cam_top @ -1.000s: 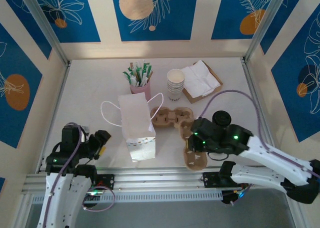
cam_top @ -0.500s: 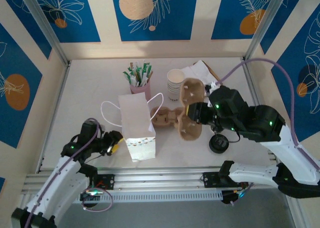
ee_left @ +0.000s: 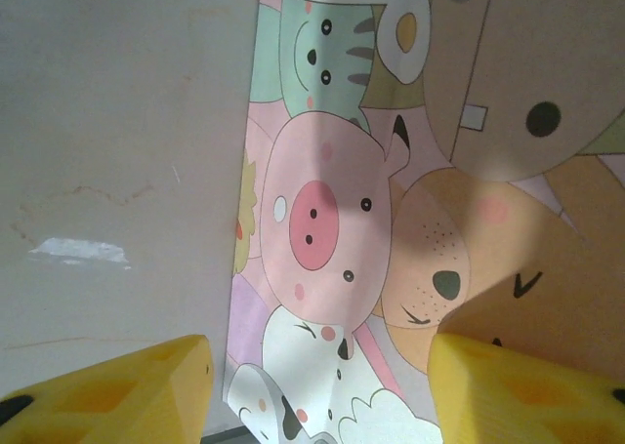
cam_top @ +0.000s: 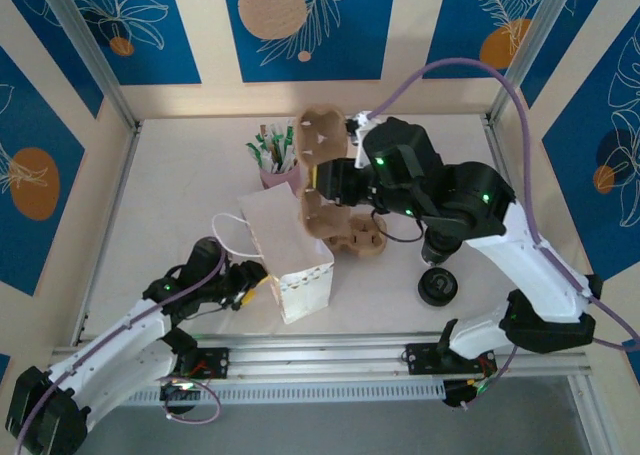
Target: Pack the takeout coffee
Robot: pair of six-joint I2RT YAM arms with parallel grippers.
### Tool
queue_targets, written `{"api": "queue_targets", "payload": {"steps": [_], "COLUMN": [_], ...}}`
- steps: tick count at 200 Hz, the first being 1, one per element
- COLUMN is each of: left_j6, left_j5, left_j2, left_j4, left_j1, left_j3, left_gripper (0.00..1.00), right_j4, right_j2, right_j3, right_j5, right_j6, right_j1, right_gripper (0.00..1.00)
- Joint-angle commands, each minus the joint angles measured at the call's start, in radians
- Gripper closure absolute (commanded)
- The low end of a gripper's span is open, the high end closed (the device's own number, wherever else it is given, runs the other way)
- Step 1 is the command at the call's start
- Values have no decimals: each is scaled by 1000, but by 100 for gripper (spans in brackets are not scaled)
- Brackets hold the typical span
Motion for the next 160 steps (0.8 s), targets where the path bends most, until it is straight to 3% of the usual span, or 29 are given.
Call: {"api": "queue_targets", "payload": {"steps": [1,36,49,74,112,133,160], "left_j6": [-88,-103,-82,34,197,288,392], "left_j5": [-52,-51,-63,-220,-370,-575,-712], "left_j2": [-42,-62,-77,-120,-148,-116,-104], "left_j4": [28,-16,-117,-419,-675,-885,-992], "left_j1": [-42,-92,-97,-96,-95,-94,-92], "left_j3": [-28,-15,22,169,345,515,686], "left_gripper": [39,38,35,31,29,25,24], "right_j4": [20,-1,-4,2,-13,-13,-22], "right_j2": [50,144,174,213,269,291,316], "right_j3": [76,146,164,162,164,158,150], "right_j5": [20,19,38,56,69,81,96], "right_j6": [-69,-117,-139,-182,-218,-218,-212], "right_j1": [26,58,71,86,102,103,105], "right_gripper": [70,70,70,70,70,71,71]}}
